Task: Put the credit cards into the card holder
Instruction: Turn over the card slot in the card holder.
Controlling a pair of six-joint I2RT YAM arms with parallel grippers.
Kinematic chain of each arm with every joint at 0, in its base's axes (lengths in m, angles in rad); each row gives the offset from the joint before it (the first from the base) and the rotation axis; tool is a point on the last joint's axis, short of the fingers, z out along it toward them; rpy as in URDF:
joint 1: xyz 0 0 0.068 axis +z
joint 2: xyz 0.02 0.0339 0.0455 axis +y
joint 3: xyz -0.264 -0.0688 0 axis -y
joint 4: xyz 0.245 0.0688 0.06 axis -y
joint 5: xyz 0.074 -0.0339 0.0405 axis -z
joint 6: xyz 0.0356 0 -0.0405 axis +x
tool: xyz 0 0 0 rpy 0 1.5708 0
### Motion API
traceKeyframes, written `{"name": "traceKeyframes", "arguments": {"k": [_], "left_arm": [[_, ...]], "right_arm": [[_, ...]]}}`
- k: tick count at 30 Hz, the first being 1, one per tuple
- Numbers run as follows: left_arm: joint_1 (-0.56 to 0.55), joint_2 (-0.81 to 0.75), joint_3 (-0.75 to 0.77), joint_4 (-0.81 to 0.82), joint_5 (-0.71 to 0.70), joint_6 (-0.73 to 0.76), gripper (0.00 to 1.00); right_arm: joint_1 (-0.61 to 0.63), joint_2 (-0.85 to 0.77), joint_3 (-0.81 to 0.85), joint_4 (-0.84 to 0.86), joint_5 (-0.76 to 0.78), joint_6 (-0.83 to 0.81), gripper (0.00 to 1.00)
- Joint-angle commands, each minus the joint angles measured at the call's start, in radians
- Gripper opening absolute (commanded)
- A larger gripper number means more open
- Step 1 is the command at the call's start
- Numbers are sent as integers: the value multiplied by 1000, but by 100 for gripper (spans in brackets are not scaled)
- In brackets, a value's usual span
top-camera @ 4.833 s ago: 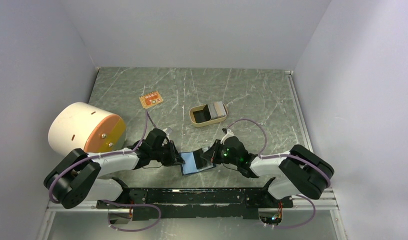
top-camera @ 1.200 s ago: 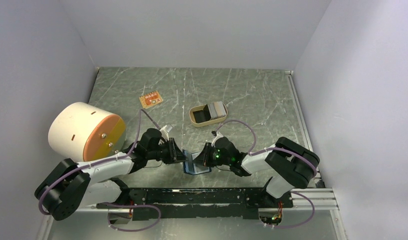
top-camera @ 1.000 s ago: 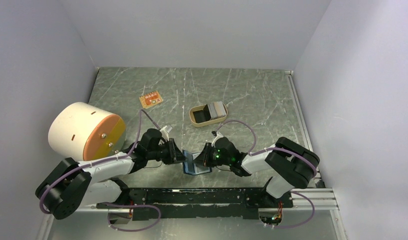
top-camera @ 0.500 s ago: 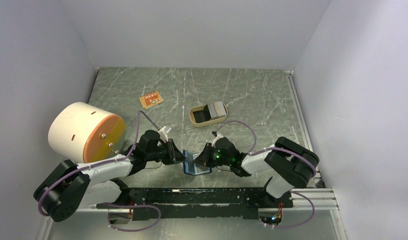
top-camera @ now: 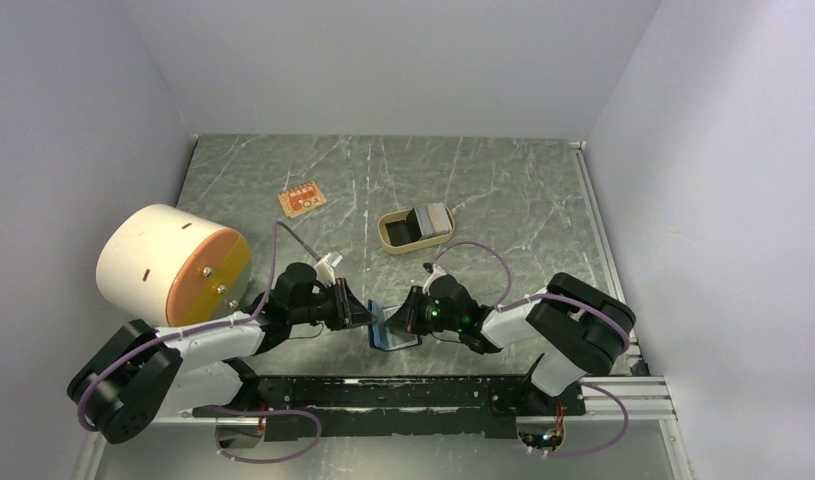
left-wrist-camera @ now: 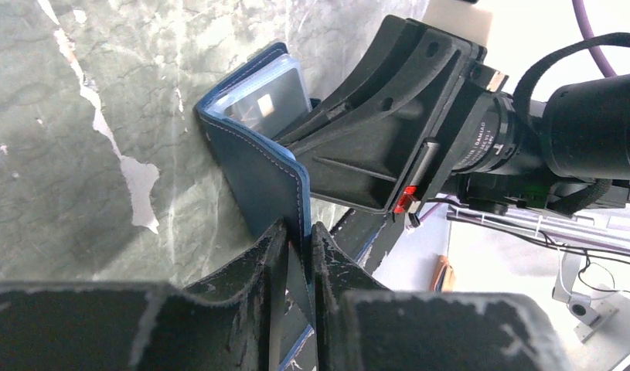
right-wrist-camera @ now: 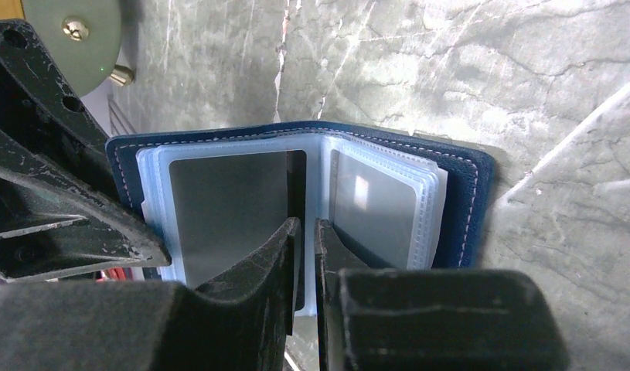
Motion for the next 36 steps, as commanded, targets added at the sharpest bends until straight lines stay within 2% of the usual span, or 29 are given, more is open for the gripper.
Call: {"name": "traceKeyframes", "arguments": {"k": [1,4,5,7,9,17,26,33,36], "left_arm": [[2,-8,-4,112,50,-1,22],[2,-20,-12,120,48,-3,23],[1,-27,-15,121,44,-5,21],[1,-39,-16,118,37,-3,10],[2,-42,-16,112,31,0,9],[1,6,0,84,23,6,9],[1,77,31,37,13,18,22],[1,96,58,-39,-18,33,22],[-5,100,91,-138,-63,51,20]], "right_arm": [[7,17,-9,15,-5,-2,17],[6,19,-10,19,-7,-1,17],[6,20,-9,18,-7,0,17],[5,20,-9,19,-7,-1,17],[6,20,-9,20,-8,-2,17],[5,17,-9,15,-6,-4,17],[7,38,-3,24,-15,-3,19],[6,38,-4,21,-10,-4,20],[6,27,1,-6,3,-15,21]]}}
